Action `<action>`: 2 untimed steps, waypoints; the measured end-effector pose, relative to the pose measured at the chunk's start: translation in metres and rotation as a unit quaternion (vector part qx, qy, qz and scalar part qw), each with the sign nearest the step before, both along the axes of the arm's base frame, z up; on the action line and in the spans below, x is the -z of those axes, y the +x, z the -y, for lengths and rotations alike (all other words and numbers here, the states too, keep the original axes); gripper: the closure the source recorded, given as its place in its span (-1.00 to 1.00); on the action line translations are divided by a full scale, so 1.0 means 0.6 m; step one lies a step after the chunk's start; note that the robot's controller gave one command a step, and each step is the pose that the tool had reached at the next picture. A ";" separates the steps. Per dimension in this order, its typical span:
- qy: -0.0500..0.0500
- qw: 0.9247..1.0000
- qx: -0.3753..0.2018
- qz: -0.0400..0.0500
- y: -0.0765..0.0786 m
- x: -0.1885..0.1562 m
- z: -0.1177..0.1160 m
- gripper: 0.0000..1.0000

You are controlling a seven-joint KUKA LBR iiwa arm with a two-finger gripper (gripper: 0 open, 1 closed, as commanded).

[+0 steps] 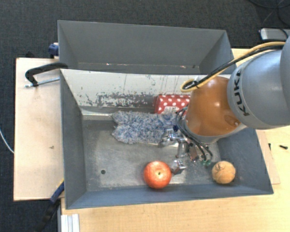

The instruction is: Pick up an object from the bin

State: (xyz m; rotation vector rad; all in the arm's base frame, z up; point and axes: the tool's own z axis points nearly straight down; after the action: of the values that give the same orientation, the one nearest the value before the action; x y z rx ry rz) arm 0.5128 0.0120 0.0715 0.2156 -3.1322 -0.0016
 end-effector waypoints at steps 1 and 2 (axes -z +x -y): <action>0.000 1.000 0.000 0.000 0.000 0.000 0.000 -1.00; 0.000 1.000 -0.003 0.002 -0.010 -0.039 -0.071 -1.00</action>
Offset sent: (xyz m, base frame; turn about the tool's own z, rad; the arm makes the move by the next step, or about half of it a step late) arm -0.0081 0.0579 0.0311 -0.0142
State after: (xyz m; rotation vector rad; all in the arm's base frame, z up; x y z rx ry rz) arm 0.5069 0.0544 0.0946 0.2265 -3.1351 -0.0001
